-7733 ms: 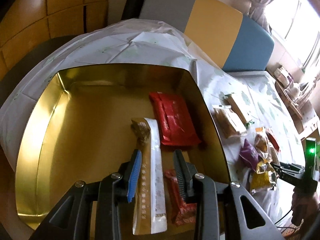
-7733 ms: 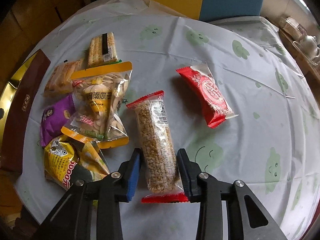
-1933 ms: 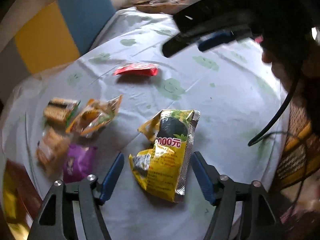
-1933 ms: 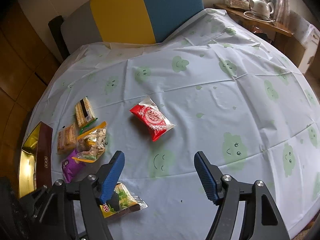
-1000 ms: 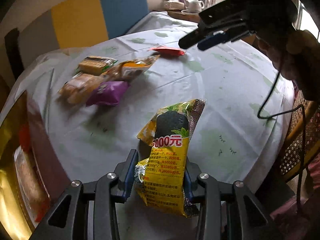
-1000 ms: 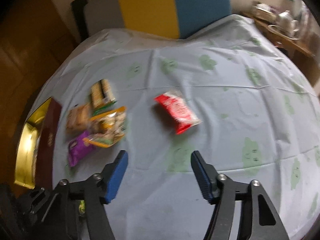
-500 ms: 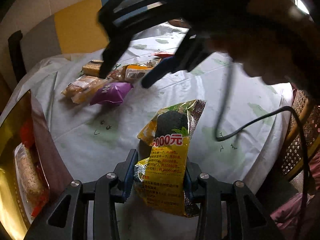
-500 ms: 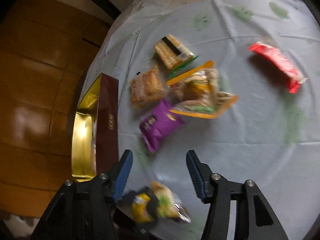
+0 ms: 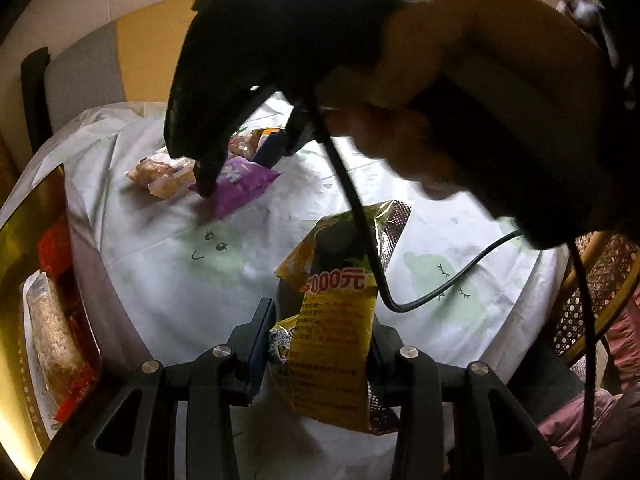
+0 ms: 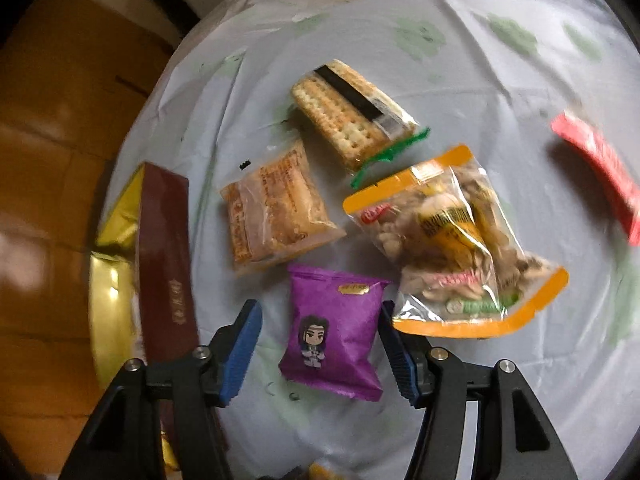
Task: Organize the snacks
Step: 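Lift the yellow chip bag with the left gripper while the right gripper grasps the purple packet, then carry the yellow chip bag into the gold tray and open the left gripper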
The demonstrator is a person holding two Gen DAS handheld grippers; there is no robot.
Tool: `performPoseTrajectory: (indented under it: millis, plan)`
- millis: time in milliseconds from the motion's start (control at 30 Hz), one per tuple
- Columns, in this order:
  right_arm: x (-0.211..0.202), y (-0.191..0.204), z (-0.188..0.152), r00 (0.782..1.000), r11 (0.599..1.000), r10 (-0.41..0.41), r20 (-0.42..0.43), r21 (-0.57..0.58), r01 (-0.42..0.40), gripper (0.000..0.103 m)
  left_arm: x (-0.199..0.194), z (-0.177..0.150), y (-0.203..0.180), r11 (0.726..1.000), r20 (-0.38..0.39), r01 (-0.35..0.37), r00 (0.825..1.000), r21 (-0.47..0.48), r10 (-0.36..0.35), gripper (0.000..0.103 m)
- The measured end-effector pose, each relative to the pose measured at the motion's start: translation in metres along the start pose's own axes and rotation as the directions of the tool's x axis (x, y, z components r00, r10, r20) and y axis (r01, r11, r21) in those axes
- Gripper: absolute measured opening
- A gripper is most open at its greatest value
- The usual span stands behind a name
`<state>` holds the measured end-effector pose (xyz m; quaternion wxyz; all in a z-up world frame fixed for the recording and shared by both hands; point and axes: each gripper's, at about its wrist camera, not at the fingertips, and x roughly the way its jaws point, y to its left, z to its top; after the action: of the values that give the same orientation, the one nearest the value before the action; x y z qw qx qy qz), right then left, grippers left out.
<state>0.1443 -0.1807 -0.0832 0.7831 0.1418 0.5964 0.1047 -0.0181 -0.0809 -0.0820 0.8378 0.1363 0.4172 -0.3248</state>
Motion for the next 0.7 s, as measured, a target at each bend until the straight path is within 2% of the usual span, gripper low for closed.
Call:
performPoseTrajectory:
  millis: [33,133,200,267,333,433,500,600,700]
  plan:
    - [-0.001,0.006,-0.003,1.0,0.998,-0.024,0.002,-0.054,0.024,0.039,0.0,0.0,0.0,1.0,0.0,0.001,1.0,-0.002,-0.001,0.041]
    - [-0.012,0.015,-0.019,0.998,0.98,-0.065,0.004,-0.187,0.064,0.038,-0.001,-0.001,0.003,1.0,0.0,0.005,1.0,-0.011,-0.005,0.041]
    - [-0.025,0.009,-0.029,0.997,0.97,-0.075,0.013,-0.23,0.076,0.038,-0.001,-0.002,0.003,1.0,-0.002,0.002,1.0,-0.013,-0.002,0.042]
    - [-0.038,-0.004,-0.037,0.996,0.967,-0.086,0.023,-0.239,0.089,0.038,0.0,-0.001,0.002,1.0,-0.004,-0.006,1.0,-0.01,0.006,0.042]
    - [-0.051,-0.019,-0.045,0.99,0.96,-0.13,0.047,-0.245,0.137,0.038,0.0,-0.001,-0.001,1.0,-0.007,-0.011,1.0,-0.006,0.011,0.042]
    - [-0.061,-0.046,-0.055,0.972,0.946,-0.226,0.064,-0.224,0.235,0.038,0.002,0.002,0.003,1.0,-0.014,-0.008,1.0,-0.014,0.008,0.042]
    - [-0.063,-0.067,-0.061,0.964,0.941,-0.261,0.055,-0.208,0.267,0.038,0.004,0.003,0.008,1.0,-0.022,0.0,1.0,-0.022,0.0,0.041]
    - [-0.057,-0.082,-0.072,0.967,0.948,-0.252,0.047,-0.19,0.257,0.039,-0.001,0.009,0.013,0.998,-0.029,0.032,0.999,-0.062,-0.034,0.04]
    - [-0.058,-0.087,-0.074,0.966,0.949,-0.251,0.053,-0.185,0.257,0.04,-0.015,0.016,0.023,0.99,0.006,0.072,0.997,-0.12,-0.072,0.04]
